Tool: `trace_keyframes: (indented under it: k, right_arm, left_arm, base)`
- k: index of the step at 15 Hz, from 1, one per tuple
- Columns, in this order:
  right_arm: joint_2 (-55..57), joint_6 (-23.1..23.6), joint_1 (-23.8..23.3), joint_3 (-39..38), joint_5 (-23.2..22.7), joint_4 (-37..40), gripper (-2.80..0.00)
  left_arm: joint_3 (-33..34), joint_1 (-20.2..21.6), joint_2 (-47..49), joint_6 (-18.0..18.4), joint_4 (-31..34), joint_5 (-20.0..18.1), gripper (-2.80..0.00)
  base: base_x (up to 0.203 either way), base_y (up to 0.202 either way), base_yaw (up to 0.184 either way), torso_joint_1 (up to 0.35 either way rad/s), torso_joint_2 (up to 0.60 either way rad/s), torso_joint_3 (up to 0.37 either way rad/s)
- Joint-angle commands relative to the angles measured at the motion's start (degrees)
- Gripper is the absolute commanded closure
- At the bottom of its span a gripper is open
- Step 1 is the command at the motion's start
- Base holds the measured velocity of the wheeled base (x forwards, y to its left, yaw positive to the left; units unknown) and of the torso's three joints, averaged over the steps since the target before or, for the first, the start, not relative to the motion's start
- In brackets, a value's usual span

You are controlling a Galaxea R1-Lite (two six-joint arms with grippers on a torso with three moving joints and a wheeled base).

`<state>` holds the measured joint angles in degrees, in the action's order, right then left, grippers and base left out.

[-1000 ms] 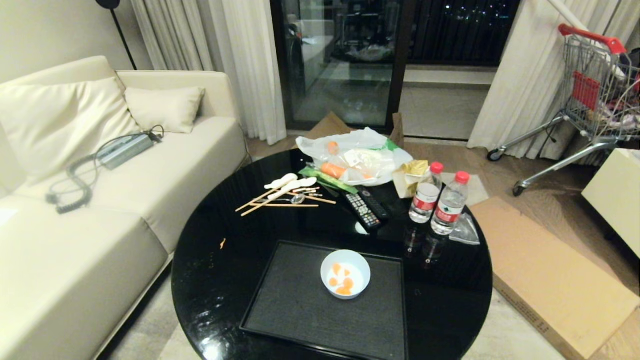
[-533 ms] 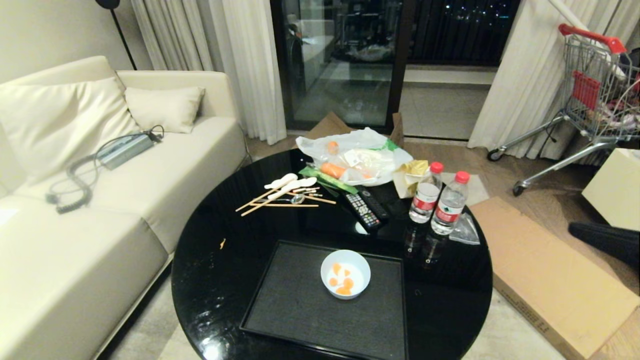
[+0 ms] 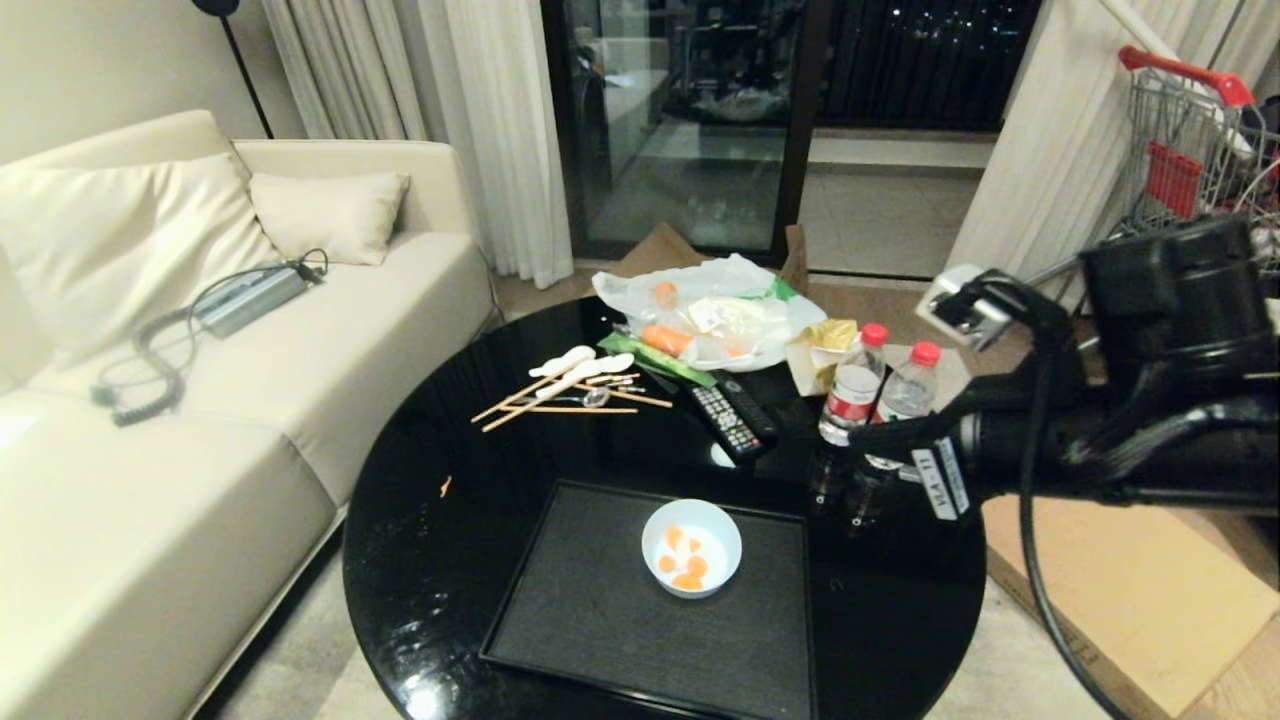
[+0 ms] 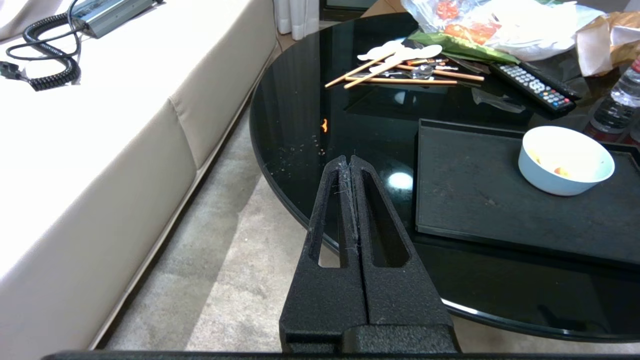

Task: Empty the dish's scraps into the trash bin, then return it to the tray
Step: Pick up the bowl with leftover food

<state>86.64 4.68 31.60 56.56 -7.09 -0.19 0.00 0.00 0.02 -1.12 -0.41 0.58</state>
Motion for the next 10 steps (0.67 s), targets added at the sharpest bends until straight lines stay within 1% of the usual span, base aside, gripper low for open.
trace_keyframes:
  k: [1,3,5,6,8,9,10]
  right_arm:
    - [8.67,-0.85,2.91,4.89,3.30,5.12,0.00]
    - [13.77,-3.37,5.76,9.00,8.39,8.29,0.00]
    - [19.46,-6.35,8.09,15.31,13.68,11.44,0.00]
    - [22.01,-7.40,8.84,19.14,15.23,13.86,0.00]
    - [26.65,-8.49,9.44,25.15,16.43,18.08,0.00]
    - [28.69,-9.48,9.55,27.57,16.68,19.59,-2.80]
    - [30.09,-10.72,9.61,29.16,16.78,21.26,-2.80]
  left_arm:
    - [0.00,0.00,-0.02,-0.02,-0.02,0.04,0.00]
    - [0.00,0.00,-0.02,-0.02,-0.02,0.04,0.00]
    - [0.00,0.00,-0.02,-0.02,-0.02,0.04,0.00]
    - [0.00,0.00,-0.02,-0.02,-0.02,0.04,0.00]
    - [0.00,0.00,-0.02,-0.02,-0.02,0.04,0.00]
    - [0.00,0.00,-0.02,-0.02,-0.02,0.04,0.00]
    - [0.00,0.00,-0.02,-0.02,-0.02,0.04,0.00]
  base:
    - [0.000,0.000,0.000,0.000,0.00,0.000]
    - [0.000,0.000,0.000,0.000,0.00,0.000]
    - [0.000,0.000,0.000,0.000,0.00,0.000]
    - [0.000,0.000,0.000,0.000,0.00,0.000]
    - [0.000,0.000,0.000,0.000,0.00,0.000]
    - [0.000,0.000,0.000,0.000,0.00,0.000]
    - [0.000,0.000,0.000,0.000,0.00,0.000]
